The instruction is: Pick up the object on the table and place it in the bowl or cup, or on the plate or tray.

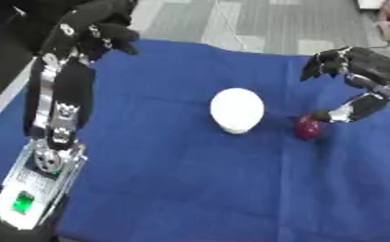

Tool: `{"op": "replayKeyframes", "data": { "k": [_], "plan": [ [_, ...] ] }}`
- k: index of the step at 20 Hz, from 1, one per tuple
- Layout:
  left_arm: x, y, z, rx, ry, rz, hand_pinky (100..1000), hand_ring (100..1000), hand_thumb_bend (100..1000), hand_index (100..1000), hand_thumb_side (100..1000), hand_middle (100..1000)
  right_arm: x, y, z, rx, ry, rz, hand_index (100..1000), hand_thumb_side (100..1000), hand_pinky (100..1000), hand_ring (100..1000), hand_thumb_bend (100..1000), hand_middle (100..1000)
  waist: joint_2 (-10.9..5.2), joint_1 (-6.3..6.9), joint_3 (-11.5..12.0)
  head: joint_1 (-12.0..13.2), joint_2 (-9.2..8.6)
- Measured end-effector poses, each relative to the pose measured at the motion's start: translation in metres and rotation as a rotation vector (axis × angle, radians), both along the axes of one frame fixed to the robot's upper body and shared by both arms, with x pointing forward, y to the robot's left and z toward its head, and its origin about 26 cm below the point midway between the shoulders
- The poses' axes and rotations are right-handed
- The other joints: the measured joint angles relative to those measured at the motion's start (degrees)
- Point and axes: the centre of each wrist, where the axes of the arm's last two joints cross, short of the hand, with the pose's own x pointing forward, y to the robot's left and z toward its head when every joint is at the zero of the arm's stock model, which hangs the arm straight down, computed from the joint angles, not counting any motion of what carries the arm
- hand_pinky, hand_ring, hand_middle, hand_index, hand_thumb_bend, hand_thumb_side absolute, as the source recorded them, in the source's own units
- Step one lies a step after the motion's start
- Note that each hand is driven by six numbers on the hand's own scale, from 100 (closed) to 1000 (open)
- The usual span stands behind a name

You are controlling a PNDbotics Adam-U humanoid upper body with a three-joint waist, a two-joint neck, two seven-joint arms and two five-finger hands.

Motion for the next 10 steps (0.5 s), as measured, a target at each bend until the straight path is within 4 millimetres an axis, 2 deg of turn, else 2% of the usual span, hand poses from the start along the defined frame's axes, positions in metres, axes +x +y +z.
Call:
{"op": "replayKeyframes", "data": {
  "k": [10],
  "plan": [
    [0.000,-0.001,0.002,0.002,-0.005,-0.004,559,671,233,843,874,767,0.002,-0.007,-0.015,-0.066,-0.014,-0.021,719,883,408,568,592,670,0.01,-0.03,0.51,0.05,0.00]
  ]
}}
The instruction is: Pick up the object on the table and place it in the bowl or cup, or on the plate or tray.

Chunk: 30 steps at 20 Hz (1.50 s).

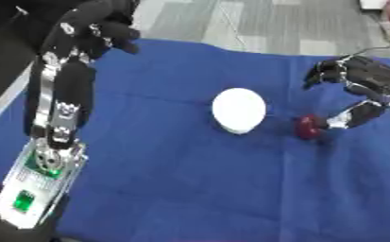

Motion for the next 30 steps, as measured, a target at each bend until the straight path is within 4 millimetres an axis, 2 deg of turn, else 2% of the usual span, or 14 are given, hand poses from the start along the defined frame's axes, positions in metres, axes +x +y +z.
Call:
{"op": "replayKeyframes", "data": {
  "k": [16,30],
  "plan": [
    [0.001,-0.001,0.002,-0.001,-0.009,-0.006,561,672,234,842,874,767,-0.001,-0.001,-0.016,-0.111,-0.028,0.002,697,864,464,576,587,664,0.00,-0.33,0.45,0.98,-0.02],
    [0.001,-0.001,0.003,-0.001,-0.009,-0.006,560,672,233,842,873,766,0.000,-0.005,-0.021,-0.191,-0.067,-0.014,670,725,502,576,601,650,0.00,-0.35,0.51,1.50,-0.04]
  ]
}}
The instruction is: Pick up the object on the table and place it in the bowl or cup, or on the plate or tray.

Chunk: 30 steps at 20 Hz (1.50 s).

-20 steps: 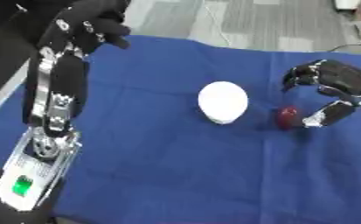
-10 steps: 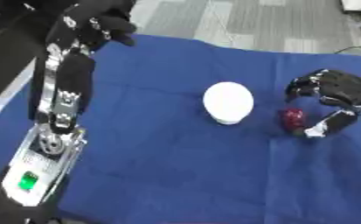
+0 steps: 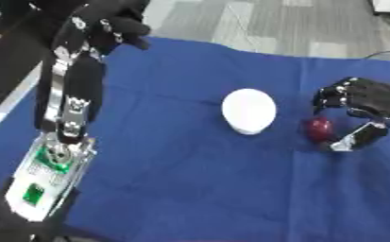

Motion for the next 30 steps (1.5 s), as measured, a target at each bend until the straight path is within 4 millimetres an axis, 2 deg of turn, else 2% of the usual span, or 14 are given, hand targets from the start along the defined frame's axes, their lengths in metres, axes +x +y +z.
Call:
{"op": "replayKeyframes", "data": {
  "k": [7,17,30],
  "plan": [
    [0.000,-0.001,0.000,-0.003,-0.001,-0.002,560,672,233,842,872,766,0.001,-0.008,-0.006,-0.018,-0.003,-0.026,666,694,486,561,597,647,0.11,0.02,0.13,0.03,-0.02],
    [0.001,-0.002,0.002,-0.010,-0.007,-0.007,560,672,233,843,872,766,0.002,-0.021,-0.013,0.028,-0.032,-0.066,651,697,464,542,583,633,0.70,0.16,0.55,0.49,-0.06],
    [0.001,-0.005,0.004,-0.019,-0.013,-0.015,560,672,233,842,873,765,0.004,-0.029,-0.019,0.035,-0.037,-0.109,660,707,457,541,573,633,0.78,0.24,1.07,0.47,-0.92]
  ]
}}
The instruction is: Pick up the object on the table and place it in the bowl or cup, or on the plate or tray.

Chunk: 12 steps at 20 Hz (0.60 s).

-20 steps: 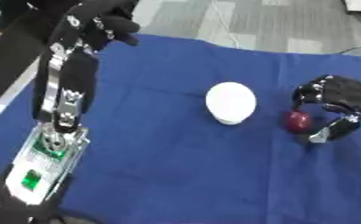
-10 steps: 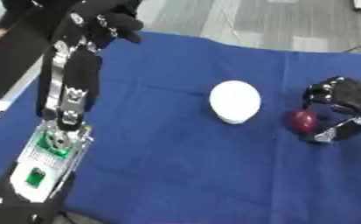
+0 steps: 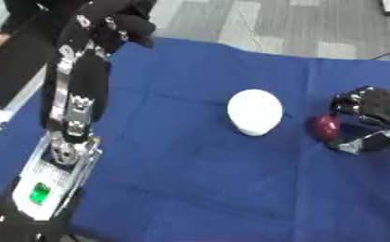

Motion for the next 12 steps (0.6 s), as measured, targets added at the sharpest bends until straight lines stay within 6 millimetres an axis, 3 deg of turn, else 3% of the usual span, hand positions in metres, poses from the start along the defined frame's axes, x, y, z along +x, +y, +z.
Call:
{"op": "replayKeyframes", "data": {
  "k": [5,12],
  "plan": [
    [0.0003,-0.0015,0.0015,0.001,-0.005,-0.006,561,672,233,842,872,765,0.0004,-0.0002,-0.0033,0.009,0.006,-0.007,675,738,455,546,571,655,0.14,0.00,0.30,-0.01,-0.14],
    [0.0003,-0.0022,0.0016,0.003,-0.004,-0.008,561,672,233,842,873,765,0.0011,0.0038,-0.0093,0.030,0.036,0.006,736,886,455,566,533,693,0.16,-0.11,0.32,-0.01,-0.14]
  ]
}}
